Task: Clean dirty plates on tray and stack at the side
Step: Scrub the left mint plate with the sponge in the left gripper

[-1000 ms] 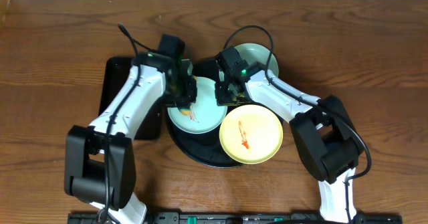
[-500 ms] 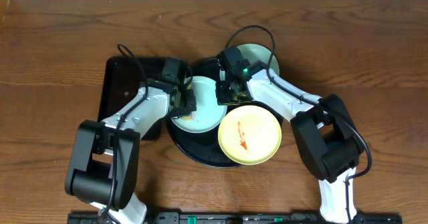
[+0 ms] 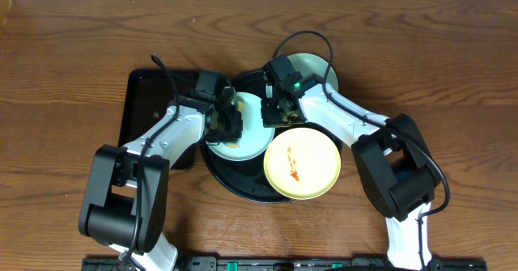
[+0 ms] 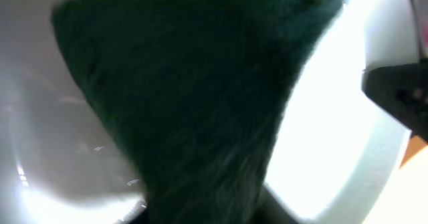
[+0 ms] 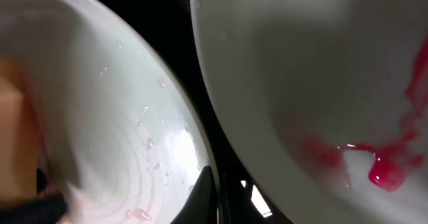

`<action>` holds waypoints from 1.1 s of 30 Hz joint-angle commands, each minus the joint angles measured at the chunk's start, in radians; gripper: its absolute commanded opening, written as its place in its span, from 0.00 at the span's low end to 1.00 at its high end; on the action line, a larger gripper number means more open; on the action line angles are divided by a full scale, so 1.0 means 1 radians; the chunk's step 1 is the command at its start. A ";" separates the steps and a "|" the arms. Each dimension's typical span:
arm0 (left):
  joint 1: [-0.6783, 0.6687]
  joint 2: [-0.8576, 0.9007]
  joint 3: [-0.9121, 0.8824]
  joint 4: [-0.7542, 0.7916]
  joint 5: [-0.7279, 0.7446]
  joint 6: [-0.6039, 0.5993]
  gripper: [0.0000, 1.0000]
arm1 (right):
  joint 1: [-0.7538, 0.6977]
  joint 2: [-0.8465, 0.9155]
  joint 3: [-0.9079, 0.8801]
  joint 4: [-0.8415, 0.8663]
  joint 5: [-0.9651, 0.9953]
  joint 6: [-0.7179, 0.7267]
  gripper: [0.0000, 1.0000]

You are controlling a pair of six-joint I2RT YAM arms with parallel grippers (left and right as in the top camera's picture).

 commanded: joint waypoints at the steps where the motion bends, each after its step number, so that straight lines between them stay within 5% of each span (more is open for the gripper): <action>1: 0.005 0.007 -0.008 0.001 0.032 0.031 0.47 | 0.003 0.027 -0.002 0.007 -0.026 0.000 0.01; 14: 0.055 -0.018 0.066 -0.004 -0.017 -0.004 0.48 | 0.003 0.027 -0.002 0.007 -0.026 0.000 0.01; 26: 0.056 -0.022 0.072 -0.023 -0.016 0.004 0.67 | 0.003 0.027 -0.002 0.008 -0.026 0.000 0.01; 33: 0.055 -0.021 0.082 -0.027 -0.017 0.011 0.54 | 0.003 0.027 -0.003 0.007 -0.026 0.000 0.01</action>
